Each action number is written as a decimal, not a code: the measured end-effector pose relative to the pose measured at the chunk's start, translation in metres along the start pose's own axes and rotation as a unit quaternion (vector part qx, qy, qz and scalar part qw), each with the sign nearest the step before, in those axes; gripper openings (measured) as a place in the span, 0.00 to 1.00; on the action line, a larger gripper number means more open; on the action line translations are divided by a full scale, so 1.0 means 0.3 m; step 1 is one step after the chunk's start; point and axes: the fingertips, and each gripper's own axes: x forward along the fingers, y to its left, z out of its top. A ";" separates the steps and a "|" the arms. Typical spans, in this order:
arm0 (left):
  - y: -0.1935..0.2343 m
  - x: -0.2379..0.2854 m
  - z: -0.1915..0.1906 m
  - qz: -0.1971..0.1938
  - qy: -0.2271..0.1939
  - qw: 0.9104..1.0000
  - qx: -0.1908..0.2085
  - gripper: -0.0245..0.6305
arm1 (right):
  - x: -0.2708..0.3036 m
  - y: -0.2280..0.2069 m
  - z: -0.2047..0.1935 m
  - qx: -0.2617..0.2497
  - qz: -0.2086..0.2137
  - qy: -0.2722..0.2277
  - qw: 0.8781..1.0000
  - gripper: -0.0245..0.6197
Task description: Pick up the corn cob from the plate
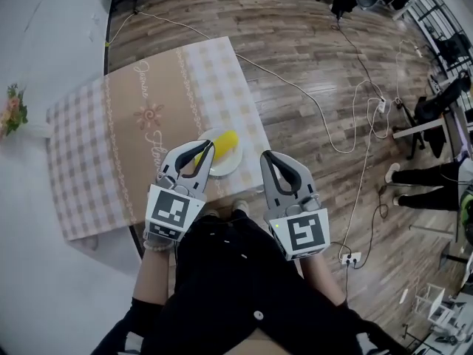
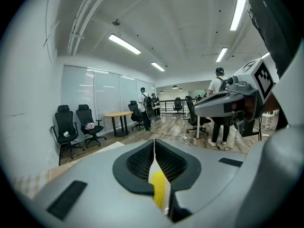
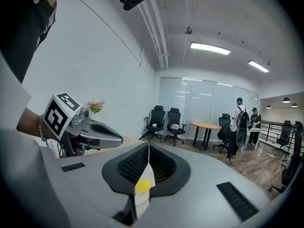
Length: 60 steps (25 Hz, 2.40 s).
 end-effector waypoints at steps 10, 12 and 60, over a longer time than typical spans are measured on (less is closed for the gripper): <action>-0.021 0.069 -0.116 -0.034 0.051 0.998 0.026 0.06 | -0.045 -0.025 -0.039 0.009 -0.025 0.012 1.000 0.10; -0.024 0.086 -0.140 -0.040 0.061 0.997 0.019 0.08 | -0.053 -0.025 -0.049 0.012 -0.028 0.016 0.999 0.10; -0.117 0.394 -0.705 -0.113 0.271 0.955 -0.043 0.43 | -0.111 -0.007 -0.167 0.036 -0.049 0.068 0.996 0.10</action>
